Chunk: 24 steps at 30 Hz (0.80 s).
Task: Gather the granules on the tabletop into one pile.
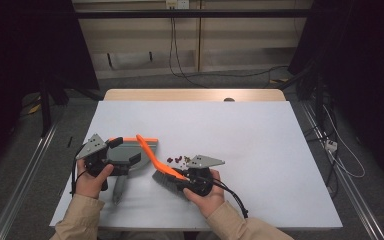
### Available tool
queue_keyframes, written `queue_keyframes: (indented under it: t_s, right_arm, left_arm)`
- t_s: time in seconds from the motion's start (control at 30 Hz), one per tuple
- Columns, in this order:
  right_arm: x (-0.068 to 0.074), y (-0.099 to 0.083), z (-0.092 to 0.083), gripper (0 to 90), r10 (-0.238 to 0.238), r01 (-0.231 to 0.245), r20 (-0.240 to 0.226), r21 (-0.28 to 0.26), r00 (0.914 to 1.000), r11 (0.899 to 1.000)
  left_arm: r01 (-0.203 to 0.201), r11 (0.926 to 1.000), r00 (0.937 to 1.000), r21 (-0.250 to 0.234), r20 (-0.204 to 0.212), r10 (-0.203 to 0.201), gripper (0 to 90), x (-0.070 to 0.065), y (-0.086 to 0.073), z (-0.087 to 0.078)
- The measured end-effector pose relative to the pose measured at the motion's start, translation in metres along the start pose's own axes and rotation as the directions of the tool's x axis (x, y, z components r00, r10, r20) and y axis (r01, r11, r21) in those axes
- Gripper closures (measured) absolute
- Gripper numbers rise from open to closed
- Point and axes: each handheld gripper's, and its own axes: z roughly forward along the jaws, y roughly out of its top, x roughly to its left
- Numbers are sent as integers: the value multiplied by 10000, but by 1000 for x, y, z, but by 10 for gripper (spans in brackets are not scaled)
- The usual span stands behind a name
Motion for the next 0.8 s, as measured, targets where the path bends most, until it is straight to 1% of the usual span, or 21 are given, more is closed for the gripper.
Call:
queue_keyframes:
  t_s: [0.1,0.13,0.2,0.3,0.63,0.8]
  right_arm:
    - [-3,-2,-1,707,-136,136,142,10,9998,9999]
    - [-6,-3,-2,707,-118,118,187,7,9998,9999]
    - [-12,-4,-5,707,173,-173,230,-20,9996,9998]
    - [-16,-4,-6,707,277,-276,292,-24,9992,9996]
    - [-27,-4,-11,706,160,-159,199,-22,9997,9999]
    - [-35,-4,-13,706,257,-256,110,-73,9996,9996]
  left_arm:
    - [16,10000,10000,-54,-20,-16,51,0,0,0]
    - [12,10000,10000,-65,-39,-12,51,0,0,-1]
    - [9,10000,10000,-25,-28,-9,51,0,0,0]
    - [-19,10000,10000,35,-15,19,51,-1,0,1]
    - [-13,10000,10000,40,-35,13,51,-1,0,0]
    - [-45,10000,10000,65,18,45,51,-1,0,1]
